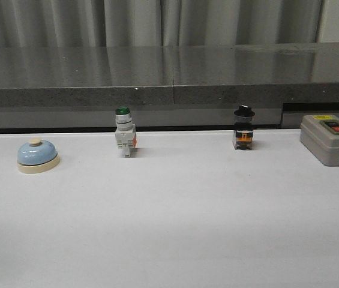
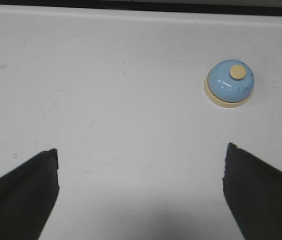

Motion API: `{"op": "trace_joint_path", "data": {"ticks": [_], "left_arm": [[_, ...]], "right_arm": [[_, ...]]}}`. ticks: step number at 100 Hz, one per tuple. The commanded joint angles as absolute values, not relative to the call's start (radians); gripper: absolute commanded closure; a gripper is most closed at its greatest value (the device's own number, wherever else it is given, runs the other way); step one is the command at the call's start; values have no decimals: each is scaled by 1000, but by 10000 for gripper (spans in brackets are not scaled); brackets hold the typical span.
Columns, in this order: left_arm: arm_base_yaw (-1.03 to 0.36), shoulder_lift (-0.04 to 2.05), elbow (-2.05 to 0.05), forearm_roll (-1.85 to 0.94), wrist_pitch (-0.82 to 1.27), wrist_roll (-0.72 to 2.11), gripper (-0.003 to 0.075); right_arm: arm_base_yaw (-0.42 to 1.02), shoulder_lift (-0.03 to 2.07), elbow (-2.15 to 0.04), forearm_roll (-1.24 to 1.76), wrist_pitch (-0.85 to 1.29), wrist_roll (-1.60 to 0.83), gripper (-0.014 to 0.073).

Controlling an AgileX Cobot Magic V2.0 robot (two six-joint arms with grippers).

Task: Place and press bell with both arms

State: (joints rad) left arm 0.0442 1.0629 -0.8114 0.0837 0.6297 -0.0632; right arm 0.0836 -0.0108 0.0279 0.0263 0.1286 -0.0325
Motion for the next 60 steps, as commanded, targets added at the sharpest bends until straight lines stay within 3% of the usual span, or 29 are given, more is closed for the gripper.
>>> {"op": "trace_joint_path", "data": {"ticks": [1,10,60], "left_arm": [[35,1056,-849,73,551,-67,36],[-5,1084,-877,73,545,-66,71],[-187,1556,-1233,73,536,-66,71]], "right_arm": [[77,-28,13,21,38,-37,652],[77,-28,13,21,38,-37,652],[77,-28,13,21,38,-37,652]]}}
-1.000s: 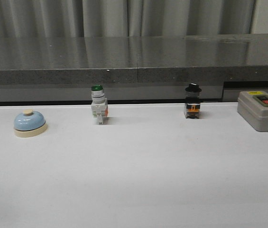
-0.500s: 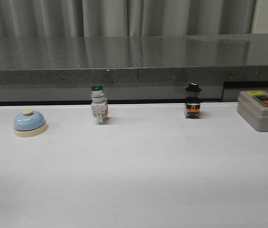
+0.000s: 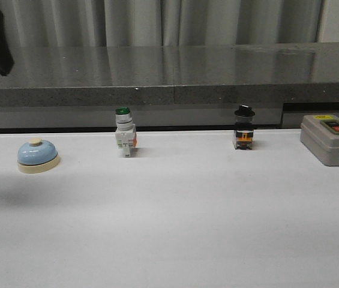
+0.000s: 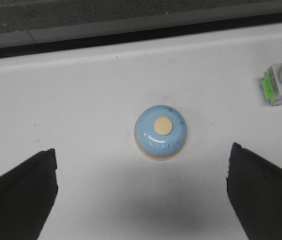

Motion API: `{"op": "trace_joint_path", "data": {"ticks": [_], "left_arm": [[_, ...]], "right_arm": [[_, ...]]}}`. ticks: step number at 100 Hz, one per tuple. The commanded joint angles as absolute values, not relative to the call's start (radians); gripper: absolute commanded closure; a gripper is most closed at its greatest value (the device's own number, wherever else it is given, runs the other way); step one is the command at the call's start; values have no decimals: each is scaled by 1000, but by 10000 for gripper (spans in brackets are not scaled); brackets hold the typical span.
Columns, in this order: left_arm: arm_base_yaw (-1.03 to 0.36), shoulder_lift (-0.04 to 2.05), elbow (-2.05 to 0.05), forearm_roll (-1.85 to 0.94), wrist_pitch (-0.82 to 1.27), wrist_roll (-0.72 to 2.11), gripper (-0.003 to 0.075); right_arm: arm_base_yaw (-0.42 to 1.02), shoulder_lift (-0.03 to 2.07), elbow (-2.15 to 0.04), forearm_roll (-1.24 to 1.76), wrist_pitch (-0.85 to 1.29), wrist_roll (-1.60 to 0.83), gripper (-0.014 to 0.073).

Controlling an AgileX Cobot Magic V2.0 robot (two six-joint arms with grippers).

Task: Place and press bell with both arms
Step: 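Lower the left gripper over the blue bell and close on it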

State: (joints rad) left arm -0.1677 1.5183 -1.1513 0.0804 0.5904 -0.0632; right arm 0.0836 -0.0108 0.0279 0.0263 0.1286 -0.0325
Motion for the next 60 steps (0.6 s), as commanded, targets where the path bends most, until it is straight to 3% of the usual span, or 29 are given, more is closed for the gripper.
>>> {"op": "trace_joint_path", "data": {"ticks": [1,29,60], "left_arm": [[-187,1562,-1244,73,538,-66,71],[-204,1788,-1376,71,551,-66,71],[-205,1938,-1386,60,534,-66,71]], "right_arm": [[77,-28,13,21,38,-37,652],[77,-28,13,21,38,-37,652],[77,-28,13,21,38,-37,652]]}}
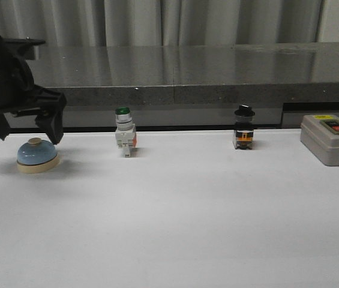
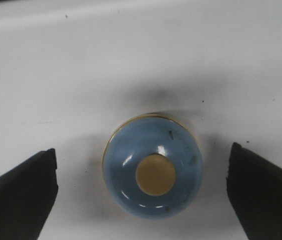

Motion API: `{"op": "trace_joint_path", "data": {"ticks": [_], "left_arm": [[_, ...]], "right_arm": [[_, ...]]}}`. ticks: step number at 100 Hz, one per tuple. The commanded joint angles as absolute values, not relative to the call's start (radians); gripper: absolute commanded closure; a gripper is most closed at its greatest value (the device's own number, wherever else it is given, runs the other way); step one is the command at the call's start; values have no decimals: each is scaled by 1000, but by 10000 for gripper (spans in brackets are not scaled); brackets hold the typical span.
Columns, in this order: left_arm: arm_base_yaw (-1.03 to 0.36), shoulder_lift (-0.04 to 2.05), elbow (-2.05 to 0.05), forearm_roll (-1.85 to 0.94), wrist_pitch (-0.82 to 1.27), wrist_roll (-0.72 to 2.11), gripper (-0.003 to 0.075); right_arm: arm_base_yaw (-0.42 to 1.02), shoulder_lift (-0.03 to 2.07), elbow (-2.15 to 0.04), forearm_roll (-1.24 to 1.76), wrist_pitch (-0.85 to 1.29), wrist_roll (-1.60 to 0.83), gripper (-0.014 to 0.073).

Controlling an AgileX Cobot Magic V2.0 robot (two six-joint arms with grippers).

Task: Place and press bell with both arms
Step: 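Lower the left gripper over the blue bell and close on it, then lift the blue bell with the left gripper and carry it toward table center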

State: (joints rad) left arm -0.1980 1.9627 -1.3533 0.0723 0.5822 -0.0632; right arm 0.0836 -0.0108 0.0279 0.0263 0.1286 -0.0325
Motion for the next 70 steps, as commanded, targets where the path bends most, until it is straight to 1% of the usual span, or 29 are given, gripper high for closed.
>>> {"op": "trace_joint_path", "data": {"ticks": [1,32,40,46,48,49,55,57,62,67,70], "left_arm": [[-205,1943,-1386,60,534,-66,71],[-205,2017,-1386,33,518,-66,71],[-205,2017,-1386,33,518,-66,93],[-205,2017,-1386,33,516,-66,153],[-205,2017,-1386,33,516,-66,193],[-205,2017,-1386,33,516,-66,193],[-205,2017,-1386,33,521,-66,314],[-205,2017,-1386,33,523,-66,338],[-205,2012,-1386,33,522,-66,427],[-205,2005,-1386,35,522,-66,487],[-205,1997,-1386,37,524,-66,506]], "right_arm": [[77,-28,13,21,38,-37,652],[77,-28,13,21,38,-37,652],[77,-28,13,21,38,-37,652],[77,-28,13,21,38,-37,652],[77,-28,13,21,38,-37,652],[77,-28,13,21,38,-37,652],[77,-28,13,21,38,-37,652],[77,-28,13,21,38,-37,652],[77,-28,13,21,38,-37,652],[77,-28,13,21,38,-37,652],[77,-28,13,21,38,-37,652]]}}
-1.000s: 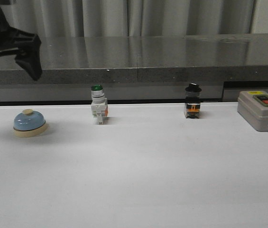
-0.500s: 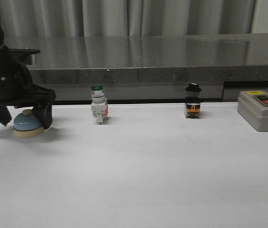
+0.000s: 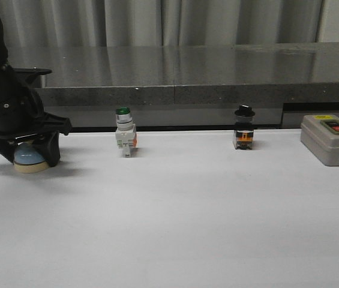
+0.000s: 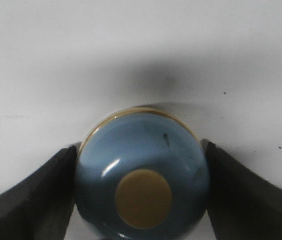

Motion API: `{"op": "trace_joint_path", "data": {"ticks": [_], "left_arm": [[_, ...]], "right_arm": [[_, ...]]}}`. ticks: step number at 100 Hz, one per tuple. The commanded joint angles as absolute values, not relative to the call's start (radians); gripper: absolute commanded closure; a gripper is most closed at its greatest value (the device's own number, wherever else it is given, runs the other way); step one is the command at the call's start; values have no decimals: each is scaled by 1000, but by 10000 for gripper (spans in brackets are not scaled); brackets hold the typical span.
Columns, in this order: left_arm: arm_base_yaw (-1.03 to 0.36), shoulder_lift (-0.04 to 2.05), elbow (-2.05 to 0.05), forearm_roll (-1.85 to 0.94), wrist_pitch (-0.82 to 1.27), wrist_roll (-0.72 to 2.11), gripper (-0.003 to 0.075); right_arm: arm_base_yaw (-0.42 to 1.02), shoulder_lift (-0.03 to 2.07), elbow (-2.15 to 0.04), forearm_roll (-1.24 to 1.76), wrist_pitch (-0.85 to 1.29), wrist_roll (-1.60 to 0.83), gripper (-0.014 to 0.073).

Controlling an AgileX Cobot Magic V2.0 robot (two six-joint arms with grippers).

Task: Place and press bell with both arms
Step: 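Lift the blue bell with the left gripper and carry it toward table center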

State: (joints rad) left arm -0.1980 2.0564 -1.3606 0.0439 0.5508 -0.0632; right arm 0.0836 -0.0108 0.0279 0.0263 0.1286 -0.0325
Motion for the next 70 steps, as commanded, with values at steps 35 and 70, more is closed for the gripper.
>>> {"op": "trace_joint_path", "data": {"ticks": [35,70], "left_arm": [[-263,1772,-1386,42,605,-40,541],[-492,1698,-1386,33,615,-13,541]], "right_arm": [[77,-28,13,21,38,-37,652],[77,-28,13,21,38,-37,652]]}}
